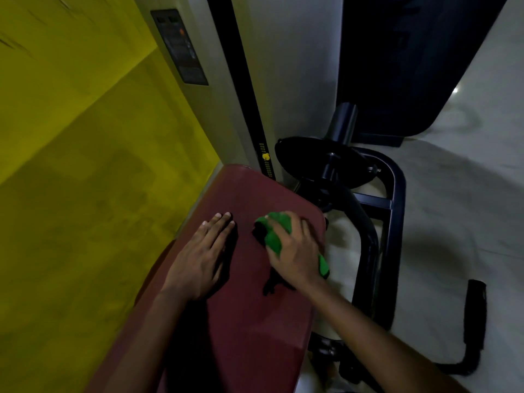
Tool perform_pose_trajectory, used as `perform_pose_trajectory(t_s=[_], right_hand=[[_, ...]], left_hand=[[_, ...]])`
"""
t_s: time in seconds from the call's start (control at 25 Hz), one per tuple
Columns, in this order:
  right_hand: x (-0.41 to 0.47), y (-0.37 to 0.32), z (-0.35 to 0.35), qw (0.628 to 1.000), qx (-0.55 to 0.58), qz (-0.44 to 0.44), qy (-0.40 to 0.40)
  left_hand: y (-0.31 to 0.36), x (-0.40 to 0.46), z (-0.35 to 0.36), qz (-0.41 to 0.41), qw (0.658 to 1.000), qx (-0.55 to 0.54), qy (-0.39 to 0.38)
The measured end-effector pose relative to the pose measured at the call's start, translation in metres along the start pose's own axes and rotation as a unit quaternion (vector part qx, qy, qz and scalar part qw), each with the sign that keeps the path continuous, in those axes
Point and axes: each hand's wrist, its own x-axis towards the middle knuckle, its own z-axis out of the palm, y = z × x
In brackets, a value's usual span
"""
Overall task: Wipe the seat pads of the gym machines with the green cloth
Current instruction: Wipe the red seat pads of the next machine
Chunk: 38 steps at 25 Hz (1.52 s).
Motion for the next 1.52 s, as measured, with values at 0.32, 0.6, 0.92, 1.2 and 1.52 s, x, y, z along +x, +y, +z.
perform_pose_trajectory(t_s=[0.32,0.6,0.92,1.2,1.52], right_hand=[[0.013,0.003,0.002,1.0,0.001,0.028,0.007],[0.073,0.029,0.002,0.999,0.016,0.052,0.004],[0.233,0.014,0.012,0.847,0.349,0.138,-0.377],[0.226,0.066,0.037,0.802,0.369,0.172,-0.437],[0.242,0.025,0.024,0.807,0.396,0.106,-0.425]], left_hand=[[-0.002,0.02,0.001,-0.007,1.0,0.003,0.003],[-0.004,0.073,0.009,-0.057,0.998,0.012,0.011],[-0.009,0.108,0.01,-0.067,0.997,-0.038,0.016],[-0.01,0.109,0.014,-0.079,0.994,-0.066,0.038],[-0.01,0.11,0.015,-0.076,0.995,-0.055,0.036]])
